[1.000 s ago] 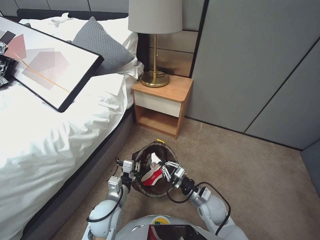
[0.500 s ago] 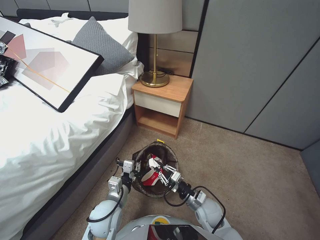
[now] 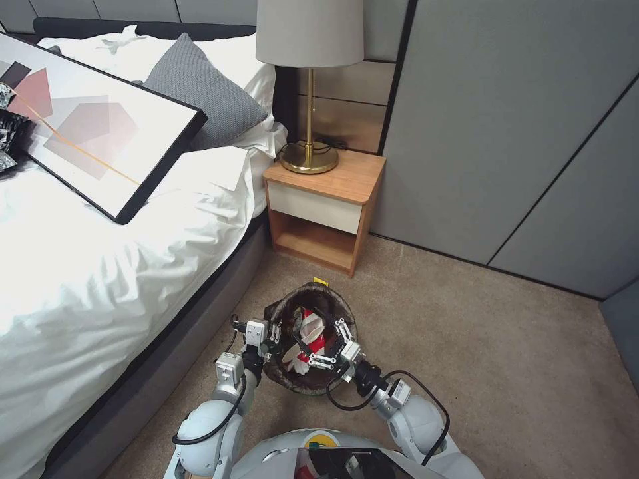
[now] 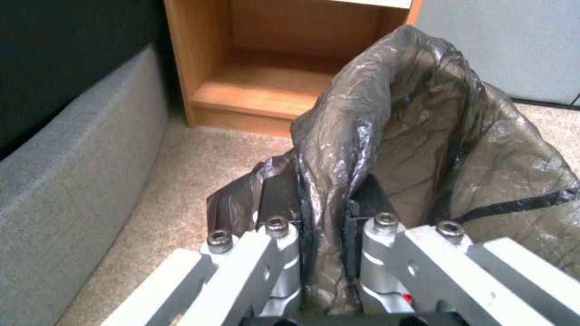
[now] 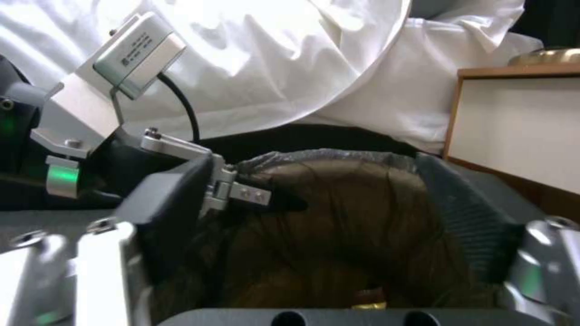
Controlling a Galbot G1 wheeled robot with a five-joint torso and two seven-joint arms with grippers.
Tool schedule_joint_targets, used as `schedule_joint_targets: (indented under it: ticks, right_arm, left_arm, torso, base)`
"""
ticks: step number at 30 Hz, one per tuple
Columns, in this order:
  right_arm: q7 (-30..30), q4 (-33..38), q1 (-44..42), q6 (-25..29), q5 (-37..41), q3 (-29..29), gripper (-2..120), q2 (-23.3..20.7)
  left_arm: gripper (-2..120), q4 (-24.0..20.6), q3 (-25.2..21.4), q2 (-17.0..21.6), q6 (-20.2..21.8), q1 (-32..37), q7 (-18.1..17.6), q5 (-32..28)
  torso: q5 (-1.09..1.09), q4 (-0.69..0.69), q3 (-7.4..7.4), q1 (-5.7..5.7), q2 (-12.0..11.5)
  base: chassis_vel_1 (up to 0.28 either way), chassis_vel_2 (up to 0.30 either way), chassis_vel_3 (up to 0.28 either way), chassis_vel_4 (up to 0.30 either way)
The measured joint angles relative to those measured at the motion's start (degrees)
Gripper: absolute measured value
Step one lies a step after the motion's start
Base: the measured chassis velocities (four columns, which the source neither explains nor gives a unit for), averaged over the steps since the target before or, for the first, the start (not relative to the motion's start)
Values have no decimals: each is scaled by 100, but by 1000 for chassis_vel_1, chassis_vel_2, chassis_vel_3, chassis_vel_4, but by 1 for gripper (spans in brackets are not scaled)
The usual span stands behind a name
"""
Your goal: Pick up the trash bin, then pick up the garbage from the floor and place it into the trash bin.
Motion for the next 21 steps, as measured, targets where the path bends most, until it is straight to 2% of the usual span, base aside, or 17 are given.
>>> schedule_joint_targets:
  ticks: [1,2,4,10,14,17,18,21]
  right_arm:
    - [0,0,0,0,0,0,83,0]
    - [2,11,0,0,0,1,91,0]
    - [3,25,0,0,0,4,96,-1]
    - [80,179,-9,-2,14,13,100,0]
    - [402,453,-51,-5,15,93,100,25]
    - [1576,1022,-239,-141,-235,310,100,82]
    - [1576,1022,-239,-141,-235,310,100,82]
    - [2581,1552,-595,-330,-504,475,100,161]
  left_arm:
    - [7,0,0,0,0,0,0,0]
    - [7,0,0,-1,-1,1,0,0]
    - [7,-1,-1,-1,-2,1,0,0]
    - [7,-3,-5,1,-2,-8,0,0]
    - [7,-2,-21,3,-1,-15,0,-1]
    - [7,3,-61,10,-6,-13,-1,-10]
    - [7,3,-61,10,-6,-13,-1,-10]
    - [7,6,-102,20,-25,-12,-2,-24]
  torso:
    - [0,0,0,0,0]
    - [0,0,0,0,0]
    - [0,0,0,0,0]
    - [0,0,0,0,0]
    - [0,0,0,0,0]
    - [0,1,0,0,0]
    - [0,1,0,0,0]
    - [0,0,0,0,0]
  base:
    - [0,0,0,0]
    - [0,0,0,0]
    - [0,0,0,0]
    - [0,0,0,0]
    - [0,0,0,0]
    - [0,0,0,0]
    - [0,0,0,0]
    - [0,0,0,0]
